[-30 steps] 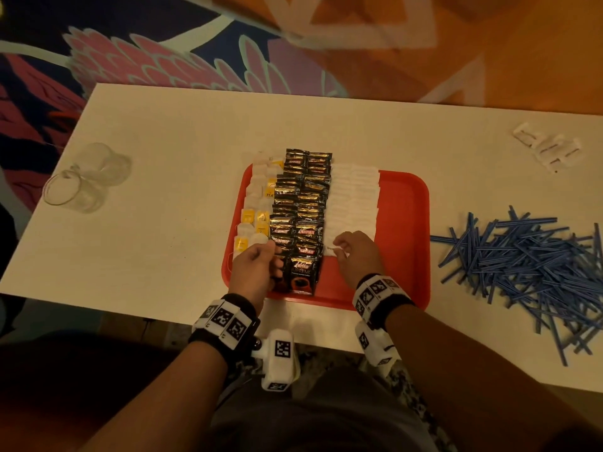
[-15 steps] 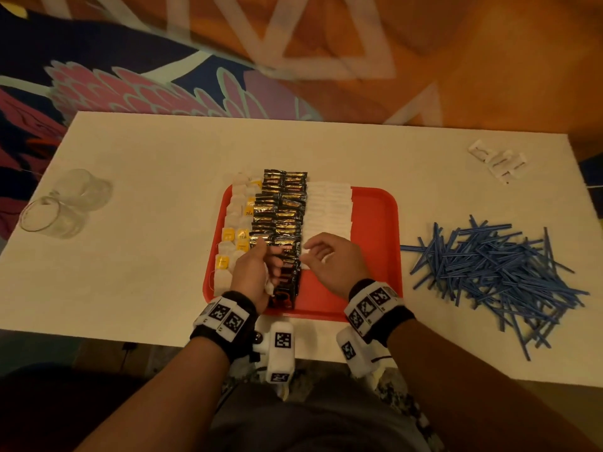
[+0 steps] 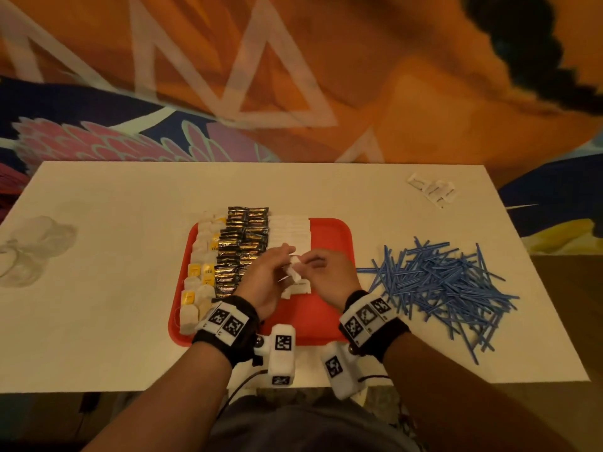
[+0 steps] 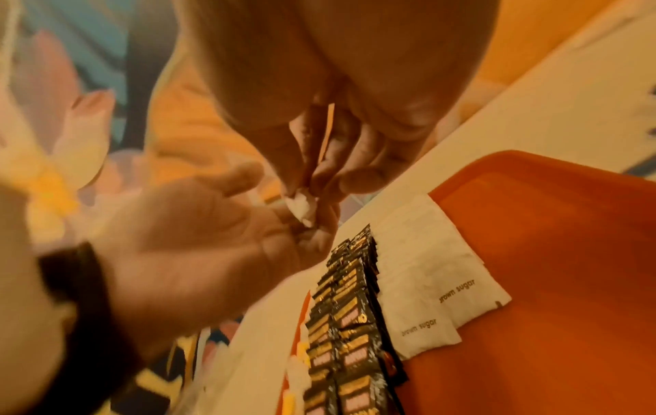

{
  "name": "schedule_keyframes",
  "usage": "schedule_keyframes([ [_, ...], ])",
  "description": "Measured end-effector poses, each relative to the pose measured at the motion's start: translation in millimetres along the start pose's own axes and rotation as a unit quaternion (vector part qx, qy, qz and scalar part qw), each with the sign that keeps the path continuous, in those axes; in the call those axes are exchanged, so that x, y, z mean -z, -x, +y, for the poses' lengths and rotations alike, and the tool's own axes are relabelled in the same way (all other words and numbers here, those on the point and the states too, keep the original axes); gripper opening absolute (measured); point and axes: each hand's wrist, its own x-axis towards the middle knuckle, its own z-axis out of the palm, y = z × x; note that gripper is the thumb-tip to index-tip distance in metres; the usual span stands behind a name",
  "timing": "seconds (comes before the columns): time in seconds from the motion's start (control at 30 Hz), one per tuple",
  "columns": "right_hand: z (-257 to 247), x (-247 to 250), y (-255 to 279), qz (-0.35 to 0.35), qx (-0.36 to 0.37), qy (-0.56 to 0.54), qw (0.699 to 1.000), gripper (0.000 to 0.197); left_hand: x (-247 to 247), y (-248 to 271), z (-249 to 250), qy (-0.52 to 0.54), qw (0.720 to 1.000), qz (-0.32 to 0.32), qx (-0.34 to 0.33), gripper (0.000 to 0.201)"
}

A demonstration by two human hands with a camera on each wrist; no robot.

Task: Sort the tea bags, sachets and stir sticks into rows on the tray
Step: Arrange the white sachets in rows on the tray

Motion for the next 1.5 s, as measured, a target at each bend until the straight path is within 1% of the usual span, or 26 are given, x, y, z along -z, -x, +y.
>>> schedule_keyframes([
  [0.03,-1,5,-1,0.004,-0.014,-0.004,1.000,0.006,-2,2,0,-0.015,1.000,-0.004,-0.009,0.017],
  [0.1,-3,13,-1,0.002,-0.029,-0.019,0.999,0.007,-3,4,-2,-0.035,0.999,-0.001,-0.036,0.021],
  [0.2,-7,19,0,0.008,-0.024,-0.034,0.999,0.011,-6,5,-3,-0.063,0.995,0.017,-0.079,0.026],
  [0.3,-7,23,1,0.044,-0.018,-0.033,0.998,0.015,-10,9,-3,-0.083,0.989,0.035,-0.121,0.025],
  [0.37,-7,23,2,0.066,-0.024,-0.063,0.996,0.015,-11,11,-4,-0.085,0.985,0.051,-0.141,0.025],
  [0.43,-5,22,2,0.081,-0.026,-0.095,0.992,0.020,-11,13,-4,-0.093,0.981,0.061,-0.160,0.023],
  [0.53,-5,22,4,0.107,0.000,-0.111,0.988,0.025,-13,14,-5,-0.119,0.972,0.069,-0.192,0.017],
  [0.6,-5,22,5,0.098,0.010,-0.133,0.986,0.028,-15,16,-5,-0.144,0.965,0.066,-0.207,0.017],
  [0.67,-6,21,8,0.053,0.010,-0.151,0.987,0.023,-16,18,-4,-0.161,0.961,0.057,-0.216,0.020],
  [0.73,-4,20,8,0.024,0.006,-0.149,0.989,0.017,-14,18,-3,-0.177,0.959,0.053,-0.214,0.022],
  [0.8,-1,19,7,0.014,-0.003,-0.146,0.989,0.018,-9,16,-4,-0.208,0.953,0.054,-0.213,0.024],
  [0.9,4,19,6,0.004,-0.007,-0.152,0.988,0.035,-2,15,-4,-0.262,0.937,0.054,-0.225,0.027],
  [0.97,9,19,5,0.001,-0.017,-0.177,0.984,0.047,0,16,-5,-0.270,0.935,0.054,-0.225,0.029],
  [1.0,12,18,3,0.003,-0.029,-0.189,0.982,0.048,1,16,-6,-0.273,0.935,0.053,-0.220,0.028],
  [1.1,24,13,-4,0.008,-0.093,-0.189,0.978,0.040,8,14,-9,-0.296,0.933,0.038,-0.202,0.031],
  [1.2,39,6,-11,-0.001,-0.129,-0.174,0.976,0.038,14,10,-12,-0.314,0.931,0.036,-0.183,0.033],
  [1.27,43,2,-12,-0.007,-0.140,-0.164,0.976,0.033,21,6,-17,-0.319,0.930,0.056,-0.174,0.032],
  [1.33,49,-1,-14,-0.003,-0.147,-0.143,0.979,0.025,28,3,-22,-0.326,0.926,0.090,-0.165,0.033],
  [1.4,60,-2,-16,0.000,-0.150,-0.105,0.983,0.018,38,2,-25,-0.332,0.924,0.120,-0.150,0.034],
  [1.5,84,-9,-22,0.001,-0.162,-0.025,0.986,0.014,55,4,-29,-0.328,0.927,0.139,-0.117,0.033],
])
